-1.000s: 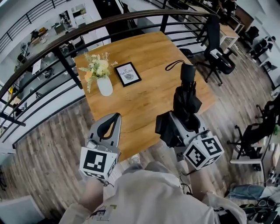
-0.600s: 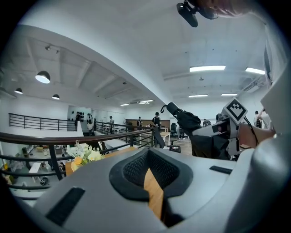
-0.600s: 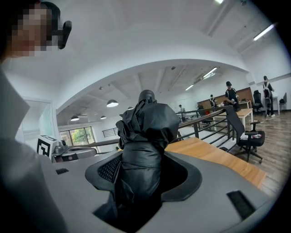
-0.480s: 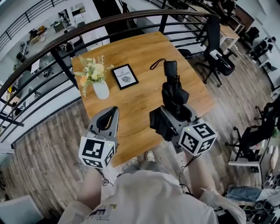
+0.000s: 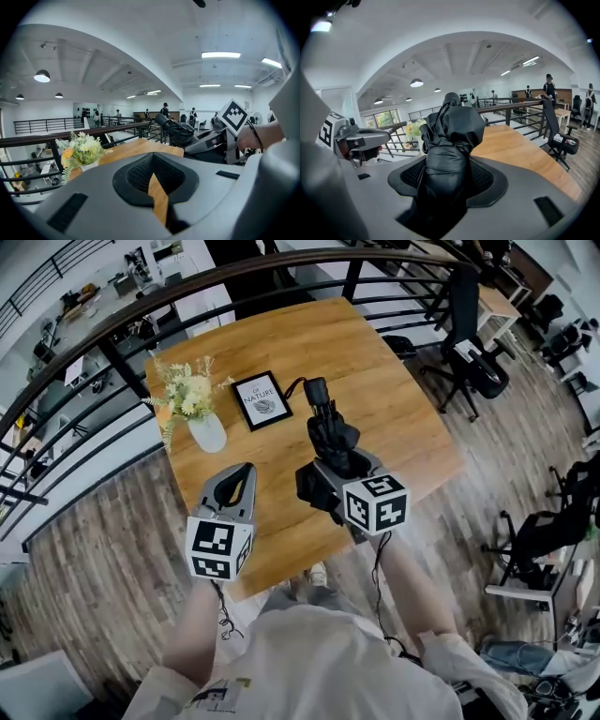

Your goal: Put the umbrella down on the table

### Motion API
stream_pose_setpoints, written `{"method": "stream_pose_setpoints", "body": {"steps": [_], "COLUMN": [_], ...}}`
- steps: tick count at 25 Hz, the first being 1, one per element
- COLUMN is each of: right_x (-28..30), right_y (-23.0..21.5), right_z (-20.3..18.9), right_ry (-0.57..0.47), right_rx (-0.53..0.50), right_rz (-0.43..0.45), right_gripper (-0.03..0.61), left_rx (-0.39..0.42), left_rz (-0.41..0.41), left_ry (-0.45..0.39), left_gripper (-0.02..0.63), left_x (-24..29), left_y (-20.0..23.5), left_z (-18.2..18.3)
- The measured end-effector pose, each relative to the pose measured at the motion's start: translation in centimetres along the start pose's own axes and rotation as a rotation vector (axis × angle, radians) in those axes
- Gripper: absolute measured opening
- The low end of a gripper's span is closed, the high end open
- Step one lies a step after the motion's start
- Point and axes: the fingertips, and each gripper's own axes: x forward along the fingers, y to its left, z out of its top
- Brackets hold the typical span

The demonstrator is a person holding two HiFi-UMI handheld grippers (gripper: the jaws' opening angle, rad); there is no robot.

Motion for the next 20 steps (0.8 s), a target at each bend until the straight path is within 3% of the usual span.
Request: {"method": "stream_pose_setpoints", "body": {"steps": [11,16,20], "right_x": [10.3,13.8,16.1], "right_y": [-4.8,-6.5,-7.6], "right_z": [-9.9,-14.5,-17.5], "right_ry": [0.256,0.371,0.449], "right_rx": [0.094,0.204,0.289], "right_rz": [-0.007,0.009,-0.002], "right_gripper": [0.272,0.272,0.273], "left_rx": [-0.108,-0.227,-0.309], "left_rz": [-0.058,-0.05,-0.048], "left_ry": [0.162,0.235,0.237], "left_gripper": [0.017,0.017,0.017], "left_x": [6.6,8.3,9.7], "left_y": [0.5,1.2,1.4], "left_z": [-8.2,-11.3,-12.0]}}
